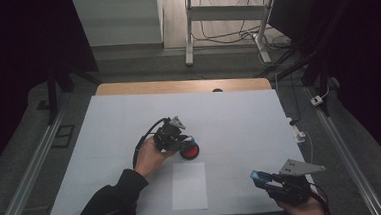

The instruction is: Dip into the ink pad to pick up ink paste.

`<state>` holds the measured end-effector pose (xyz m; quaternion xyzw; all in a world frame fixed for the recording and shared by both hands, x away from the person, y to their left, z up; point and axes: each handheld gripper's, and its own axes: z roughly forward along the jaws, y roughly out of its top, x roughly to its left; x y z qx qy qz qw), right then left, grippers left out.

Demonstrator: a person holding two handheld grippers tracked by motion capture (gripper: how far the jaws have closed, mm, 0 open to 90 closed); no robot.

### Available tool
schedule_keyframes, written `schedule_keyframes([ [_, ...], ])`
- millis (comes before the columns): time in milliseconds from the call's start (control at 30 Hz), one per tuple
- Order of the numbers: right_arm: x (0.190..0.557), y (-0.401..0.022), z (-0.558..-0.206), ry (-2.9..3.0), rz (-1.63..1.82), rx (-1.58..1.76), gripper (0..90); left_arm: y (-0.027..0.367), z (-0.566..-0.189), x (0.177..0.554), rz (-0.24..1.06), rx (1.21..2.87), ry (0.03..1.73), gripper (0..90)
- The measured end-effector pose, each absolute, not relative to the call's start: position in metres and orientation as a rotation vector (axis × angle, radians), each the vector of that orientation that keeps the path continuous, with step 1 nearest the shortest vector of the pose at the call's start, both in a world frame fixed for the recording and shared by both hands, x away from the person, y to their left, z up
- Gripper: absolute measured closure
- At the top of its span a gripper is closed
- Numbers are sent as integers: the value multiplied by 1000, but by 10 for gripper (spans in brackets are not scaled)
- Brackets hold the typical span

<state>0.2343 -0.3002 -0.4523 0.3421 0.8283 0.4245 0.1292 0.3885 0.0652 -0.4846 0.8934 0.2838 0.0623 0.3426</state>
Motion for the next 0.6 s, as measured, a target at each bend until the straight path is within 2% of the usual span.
schedule_keyframes([
  [600,234,-299,-452,2415,1225,991,682,61,-484,387,178,2355,738,705],
])
